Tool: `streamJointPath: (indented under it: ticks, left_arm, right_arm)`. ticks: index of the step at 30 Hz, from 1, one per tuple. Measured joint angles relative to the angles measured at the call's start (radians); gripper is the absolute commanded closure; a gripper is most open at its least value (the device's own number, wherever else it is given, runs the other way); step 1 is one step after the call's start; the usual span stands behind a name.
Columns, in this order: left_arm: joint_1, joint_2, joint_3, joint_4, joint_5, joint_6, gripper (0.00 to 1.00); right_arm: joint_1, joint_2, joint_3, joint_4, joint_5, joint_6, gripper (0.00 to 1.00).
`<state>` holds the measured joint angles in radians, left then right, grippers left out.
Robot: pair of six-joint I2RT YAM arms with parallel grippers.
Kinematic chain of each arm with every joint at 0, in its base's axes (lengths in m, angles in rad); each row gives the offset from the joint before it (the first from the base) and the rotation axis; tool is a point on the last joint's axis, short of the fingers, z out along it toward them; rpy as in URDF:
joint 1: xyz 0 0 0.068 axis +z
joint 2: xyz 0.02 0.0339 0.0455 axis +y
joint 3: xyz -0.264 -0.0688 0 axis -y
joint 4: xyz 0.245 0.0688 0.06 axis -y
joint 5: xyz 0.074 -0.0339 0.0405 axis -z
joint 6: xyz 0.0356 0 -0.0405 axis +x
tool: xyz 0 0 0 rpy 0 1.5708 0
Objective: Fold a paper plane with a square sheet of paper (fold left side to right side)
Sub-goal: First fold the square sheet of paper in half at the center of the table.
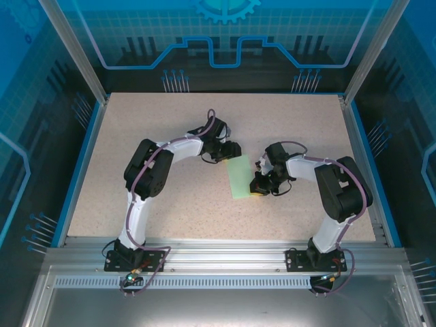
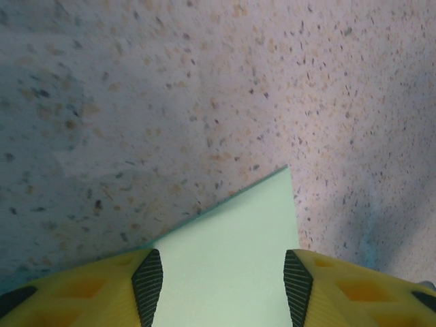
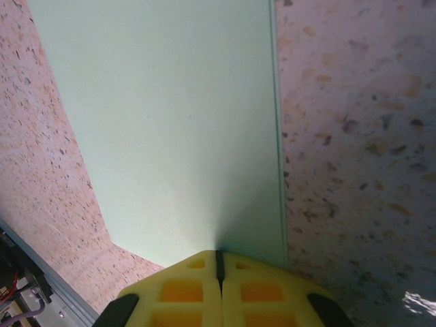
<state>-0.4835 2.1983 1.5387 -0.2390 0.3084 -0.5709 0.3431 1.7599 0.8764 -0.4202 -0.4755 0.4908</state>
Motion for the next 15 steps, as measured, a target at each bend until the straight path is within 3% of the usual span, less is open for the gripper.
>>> streamJointPath:
  ticks: [8, 12, 15]
  left_arm:
    - [0.085, -0.001, 0.071, -0.074, -0.062, 0.047, 0.43]
    - [0.089, -0.054, 0.037, -0.081, -0.060, 0.058, 0.43]
    - [0.072, -0.175, -0.084, -0.060, -0.060, 0.056, 0.42]
  right_arm:
    - [0.004, -0.018, -0.014, 0.024, -0.006, 0.012, 0.89]
    - [0.011, -0.055, -0.018, 0.006, 0.006, 0.014, 0.66]
    - [0.008, -0.130, 0.002, -0.036, 0.032, -0.006, 0.52]
